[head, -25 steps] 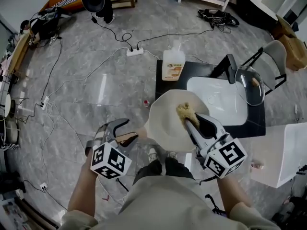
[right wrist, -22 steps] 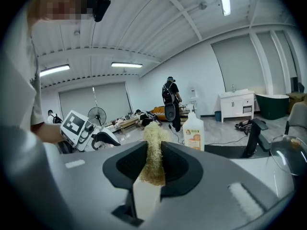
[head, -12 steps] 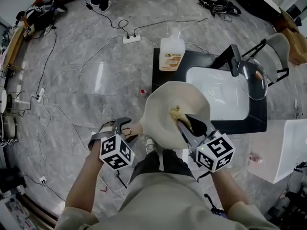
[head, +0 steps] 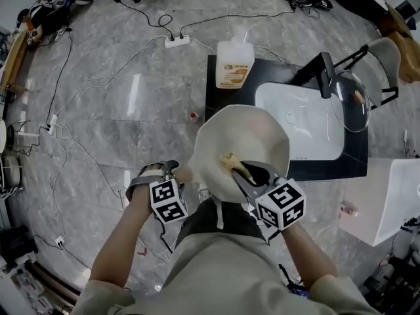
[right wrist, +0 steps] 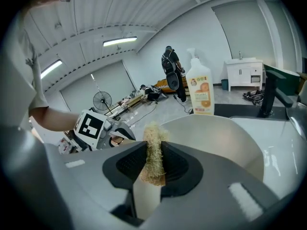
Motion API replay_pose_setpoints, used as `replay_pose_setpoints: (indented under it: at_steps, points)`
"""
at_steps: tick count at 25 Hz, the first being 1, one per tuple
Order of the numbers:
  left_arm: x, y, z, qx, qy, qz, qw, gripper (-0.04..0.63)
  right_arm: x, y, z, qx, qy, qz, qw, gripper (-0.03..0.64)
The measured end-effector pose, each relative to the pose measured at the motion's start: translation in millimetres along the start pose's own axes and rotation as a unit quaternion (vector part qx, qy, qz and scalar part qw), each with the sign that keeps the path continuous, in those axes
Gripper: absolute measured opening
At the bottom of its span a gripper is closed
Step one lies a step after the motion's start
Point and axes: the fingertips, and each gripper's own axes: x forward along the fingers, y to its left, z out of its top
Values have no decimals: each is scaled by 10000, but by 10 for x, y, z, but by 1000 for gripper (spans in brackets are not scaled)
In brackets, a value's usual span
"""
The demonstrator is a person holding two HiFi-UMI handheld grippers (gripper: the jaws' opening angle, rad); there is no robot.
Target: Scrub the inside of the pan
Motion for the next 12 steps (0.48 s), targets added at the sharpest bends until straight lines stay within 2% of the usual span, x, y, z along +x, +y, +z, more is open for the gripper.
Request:
replay_pose_setpoints:
  at_steps: [5, 8, 10, 12]
  points:
    - [155, -56, -35, -15, 198, -271, 9994, 269, 177, -13, -276, -9, 524, 283, 9982, 94]
    - [204, -84, -32, -255, 212, -452, 9984, 175, 271, -11, -483, -107, 976, 469, 9941, 94]
    - [227, -86, -31, -428, 213, -505, 9976, 133, 321, -5, -586, -100, 1174, 584, 9913, 94]
    - [243, -89, -47, -440, 270, -508, 9974, 120, 367, 8, -667, -40, 1331, 692, 9887, 94]
